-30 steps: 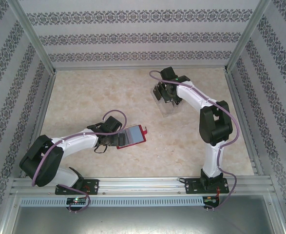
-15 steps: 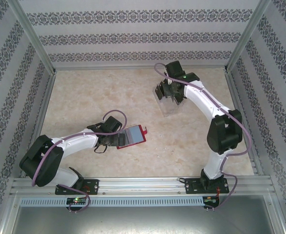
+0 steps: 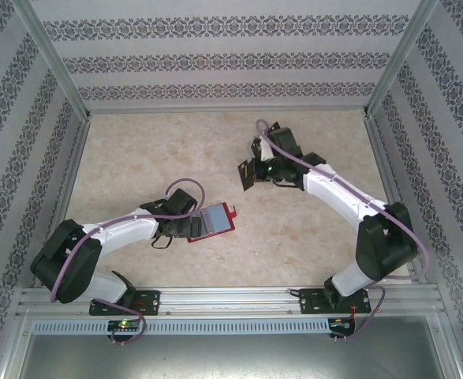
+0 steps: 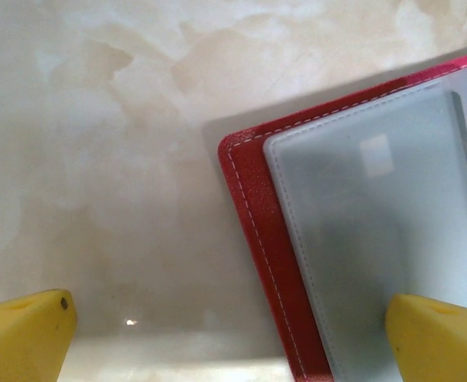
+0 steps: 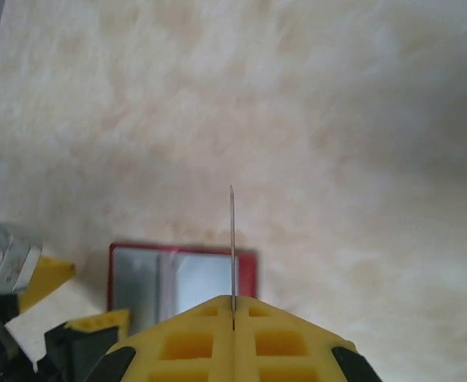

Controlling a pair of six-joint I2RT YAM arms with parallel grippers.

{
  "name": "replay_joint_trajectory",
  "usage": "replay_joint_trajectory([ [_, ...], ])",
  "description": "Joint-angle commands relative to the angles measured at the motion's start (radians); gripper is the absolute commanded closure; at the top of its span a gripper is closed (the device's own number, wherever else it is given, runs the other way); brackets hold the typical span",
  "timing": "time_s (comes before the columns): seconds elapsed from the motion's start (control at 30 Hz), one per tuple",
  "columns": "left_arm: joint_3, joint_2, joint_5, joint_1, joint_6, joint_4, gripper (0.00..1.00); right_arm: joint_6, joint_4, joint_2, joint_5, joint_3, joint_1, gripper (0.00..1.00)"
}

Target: Put the credit cards into the card holder

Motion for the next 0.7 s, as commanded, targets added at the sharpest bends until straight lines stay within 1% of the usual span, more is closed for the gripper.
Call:
replay_joint_trajectory([
  [0.0,-0.008,-0.015,-0.028,-0.008,0.022,-0.070,0.00,0.091,0.163,0.050,-0.065,-0.023,0.076,1.00],
  [0.2,-0.001,-0.009,-0.027,-0.008,0.025,-0.074,0.00,0.150,0.254,0.155,-0.065,-0.034,0.170,1.00],
  [0.37,0.010,-0.005,-0.029,-0.008,0.035,-0.073,0.00,0.155,0.251,0.210,-0.018,-0.032,0.214,1.00],
  [0.53,0.023,0.004,-0.021,-0.008,0.052,-0.070,0.00,0.122,0.186,0.243,0.086,-0.042,0.237,1.00],
  [0.67,0.034,0.014,-0.015,-0.008,0.069,-0.064,0.00,0.110,0.115,0.238,0.219,-0.067,0.255,1.00],
])
